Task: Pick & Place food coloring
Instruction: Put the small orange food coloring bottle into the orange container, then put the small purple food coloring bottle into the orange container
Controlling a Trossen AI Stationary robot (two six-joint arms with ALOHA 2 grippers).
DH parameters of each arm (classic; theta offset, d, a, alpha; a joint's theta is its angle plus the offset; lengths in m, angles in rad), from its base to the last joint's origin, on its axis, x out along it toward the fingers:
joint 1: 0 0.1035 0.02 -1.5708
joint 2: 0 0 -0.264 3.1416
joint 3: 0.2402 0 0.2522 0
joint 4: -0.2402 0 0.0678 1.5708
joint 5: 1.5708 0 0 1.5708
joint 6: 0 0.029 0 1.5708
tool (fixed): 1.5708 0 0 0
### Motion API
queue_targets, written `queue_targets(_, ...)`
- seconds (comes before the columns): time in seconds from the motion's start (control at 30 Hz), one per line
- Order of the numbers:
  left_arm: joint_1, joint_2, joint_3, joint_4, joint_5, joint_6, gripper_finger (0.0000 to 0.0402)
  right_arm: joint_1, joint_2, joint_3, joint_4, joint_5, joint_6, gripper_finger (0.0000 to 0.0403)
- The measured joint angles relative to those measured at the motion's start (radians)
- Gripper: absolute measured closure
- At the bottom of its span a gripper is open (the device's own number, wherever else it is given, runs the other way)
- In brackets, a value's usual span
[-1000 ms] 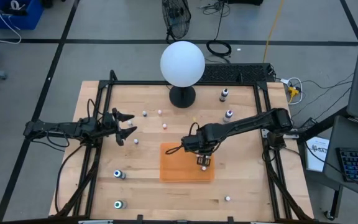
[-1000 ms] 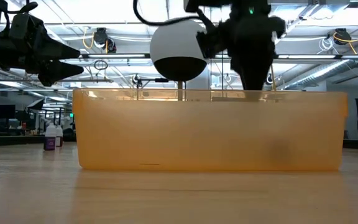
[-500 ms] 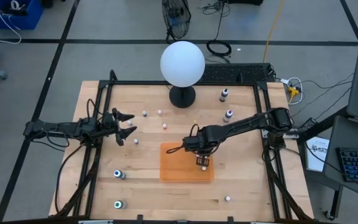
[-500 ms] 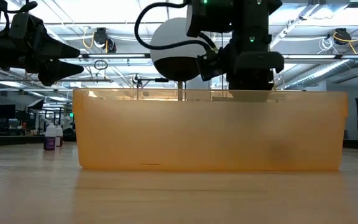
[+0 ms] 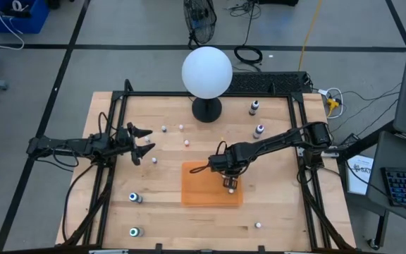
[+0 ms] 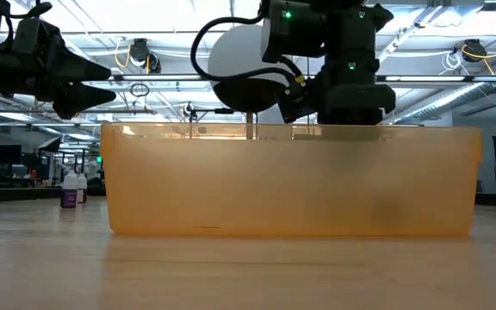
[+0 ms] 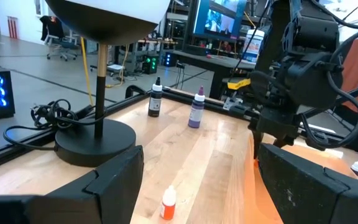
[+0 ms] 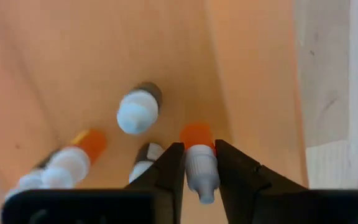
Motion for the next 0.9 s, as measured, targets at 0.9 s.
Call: queue_targets(0.9,0.000,0.000,0.000,0.000,0.000,0.000,0.0091,0.294,-0.001,0.212,-0.222,-0.266,0.503,0.0278)
